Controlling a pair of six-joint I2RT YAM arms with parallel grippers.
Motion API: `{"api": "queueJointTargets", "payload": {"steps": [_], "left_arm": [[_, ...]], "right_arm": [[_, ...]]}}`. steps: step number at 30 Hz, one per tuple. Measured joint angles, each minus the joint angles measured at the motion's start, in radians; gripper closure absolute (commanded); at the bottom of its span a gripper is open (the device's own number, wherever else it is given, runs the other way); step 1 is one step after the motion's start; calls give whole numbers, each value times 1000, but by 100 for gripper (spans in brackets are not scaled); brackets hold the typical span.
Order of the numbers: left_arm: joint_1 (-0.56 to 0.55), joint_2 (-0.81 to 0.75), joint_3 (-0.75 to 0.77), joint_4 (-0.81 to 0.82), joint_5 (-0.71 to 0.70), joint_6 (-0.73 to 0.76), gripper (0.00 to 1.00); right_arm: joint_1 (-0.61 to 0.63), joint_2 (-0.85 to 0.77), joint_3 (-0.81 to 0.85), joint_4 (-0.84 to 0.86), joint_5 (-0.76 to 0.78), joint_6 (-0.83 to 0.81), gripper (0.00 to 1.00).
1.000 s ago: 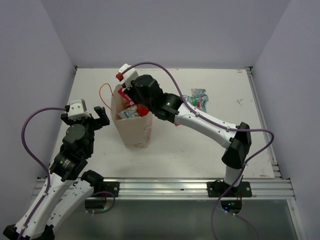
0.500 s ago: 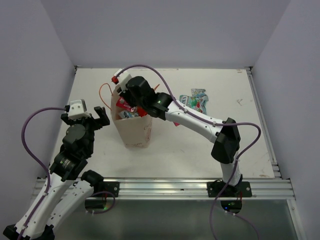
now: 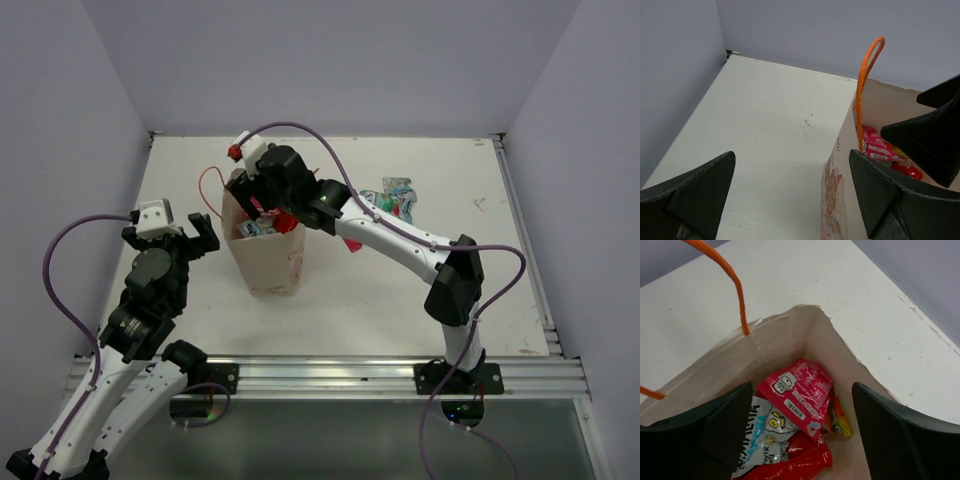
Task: Place the snacks into the paper bag
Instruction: Place the snack in the paper bag, then pick up the snack from the center of the board.
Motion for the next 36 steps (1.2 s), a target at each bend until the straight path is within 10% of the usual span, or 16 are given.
{"api": "queueJointTargets", "payload": {"steps": [21, 36], "left_arm": [[0, 0, 0, 0, 3, 0, 0], [0, 0, 0, 0, 3, 0, 0]], "right_arm": [[0, -427, -278, 195, -269, 49, 1], [0, -727, -659, 245, 106, 105, 2]]}}
